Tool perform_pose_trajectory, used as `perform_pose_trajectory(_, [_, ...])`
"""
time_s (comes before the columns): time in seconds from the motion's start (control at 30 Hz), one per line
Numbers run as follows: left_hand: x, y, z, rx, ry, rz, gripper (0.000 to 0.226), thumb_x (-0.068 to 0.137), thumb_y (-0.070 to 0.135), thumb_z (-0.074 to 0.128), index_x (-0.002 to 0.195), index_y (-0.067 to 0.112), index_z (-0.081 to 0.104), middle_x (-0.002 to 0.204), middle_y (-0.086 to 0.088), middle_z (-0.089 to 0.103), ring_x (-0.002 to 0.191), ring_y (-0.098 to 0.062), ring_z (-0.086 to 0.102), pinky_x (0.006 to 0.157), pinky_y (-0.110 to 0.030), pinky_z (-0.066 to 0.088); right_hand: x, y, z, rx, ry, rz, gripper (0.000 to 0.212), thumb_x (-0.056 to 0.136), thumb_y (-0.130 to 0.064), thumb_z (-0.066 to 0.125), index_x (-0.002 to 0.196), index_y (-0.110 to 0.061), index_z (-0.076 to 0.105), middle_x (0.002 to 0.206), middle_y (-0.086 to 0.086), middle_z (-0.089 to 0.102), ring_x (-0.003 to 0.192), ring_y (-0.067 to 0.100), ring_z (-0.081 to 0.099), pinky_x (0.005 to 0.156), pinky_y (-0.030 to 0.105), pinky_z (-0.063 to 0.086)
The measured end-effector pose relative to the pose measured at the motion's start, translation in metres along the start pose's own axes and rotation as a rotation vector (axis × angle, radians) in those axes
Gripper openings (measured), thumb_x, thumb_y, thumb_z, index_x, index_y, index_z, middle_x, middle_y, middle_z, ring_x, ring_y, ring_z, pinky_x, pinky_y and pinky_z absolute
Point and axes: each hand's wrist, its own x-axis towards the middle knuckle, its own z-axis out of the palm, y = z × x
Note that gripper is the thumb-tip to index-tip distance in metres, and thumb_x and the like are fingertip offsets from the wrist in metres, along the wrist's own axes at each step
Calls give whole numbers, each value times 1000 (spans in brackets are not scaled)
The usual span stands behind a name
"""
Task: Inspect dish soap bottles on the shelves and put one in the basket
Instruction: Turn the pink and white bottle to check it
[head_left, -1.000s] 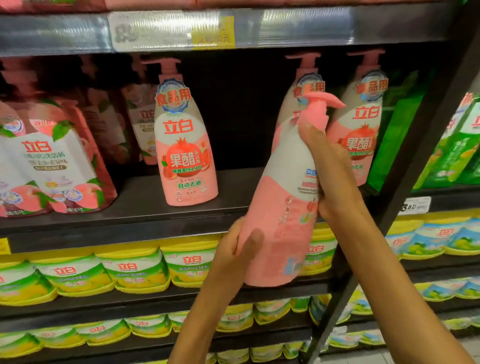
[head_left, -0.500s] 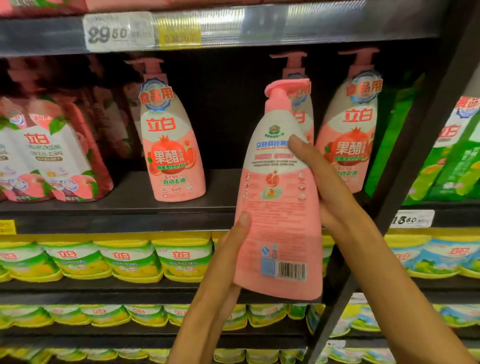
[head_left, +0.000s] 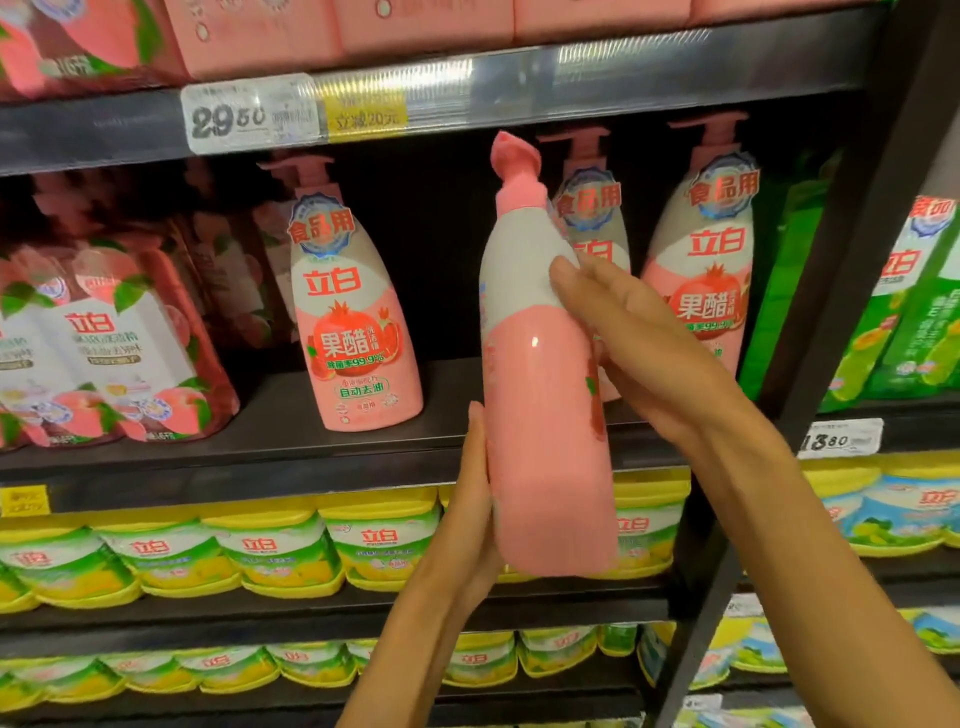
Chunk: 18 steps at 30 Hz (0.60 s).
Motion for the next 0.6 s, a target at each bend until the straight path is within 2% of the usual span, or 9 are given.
perform_pose_trajectory(0.07, [0,-6,-9,-16,68,-19,34,99,37,38,101,27,71,88,5,75,82,-10,70,65,-27,57,3,9,0,150,-39,50,46,78,-39,63,118,-17,62,105,0,74,95,12,71,86,31,57])
perform_pose_trajectory(0.1, [-2,-7,-11,-11,82,-66,32,98,34,41,98,17,69,86,0,71,78,-16,67,68,-33,55,5,14,2,233,-60,69,36,76,-36,63,108,-19,66,96,0,76,88,12,72,81,31,59])
perform_pose_trajectory(0.17, [-5,-7,-15,23,31,-97,29,87,37,56,78,16,73,78,-3,69,71,-17,65,70,-32,52,6,22,5,320,-72,62,19,78,-31,66,93,-22,73,87,0,77,80,12,73,73,29,60])
perform_pose_trajectory(0.2, [-4,-6,-16,83,-7,-74,25,75,40,63,74,19,76,76,-1,71,70,-15,68,68,-31,55,6,23,6,316,-61,46,17,80,-30,68,94,-21,73,87,0,77,79,13,74,70,28,60])
perform_pose_trajectory(0.23, [-3,-1,-18,130,-31,-57,24,70,42,66,80,23,77,80,1,74,72,-13,70,66,-31,57,6,23,8,290,-47,27,20,81,-28,69,99,-20,71,87,1,76,79,14,73,69,28,59])
perform_pose_trajectory(0.3, [-3,11,-24,155,-87,-29,33,81,51,62,103,28,74,105,0,74,96,-15,70,75,-30,58,4,23,11,167,-2,-26,31,78,-27,70,108,-17,65,90,1,76,81,15,73,68,27,58])
perform_pose_trajectory(0.37, [-6,17,-33,209,-149,18,59,76,71,55,118,30,67,121,-2,68,113,-19,64,86,-31,55,-1,24,16,-41,80,-125,36,76,-24,79,107,-21,62,90,-3,76,82,12,73,68,23,57])
perform_pose_trajectory(0.47, [-8,17,-35,432,-91,126,91,44,76,77,117,26,60,104,7,74,97,-12,70,72,-21,56,-11,25,26,-193,183,-251,49,65,-34,81,108,-28,57,93,-8,73,84,7,71,68,18,56])
perform_pose_trajectory(0.6, [-7,20,-43,500,-140,228,89,39,62,87,113,23,57,99,7,75,91,-13,72,67,-19,56,-22,23,35,-219,141,-342,56,61,-32,82,108,-28,53,92,-21,70,85,-1,69,67,11,52])
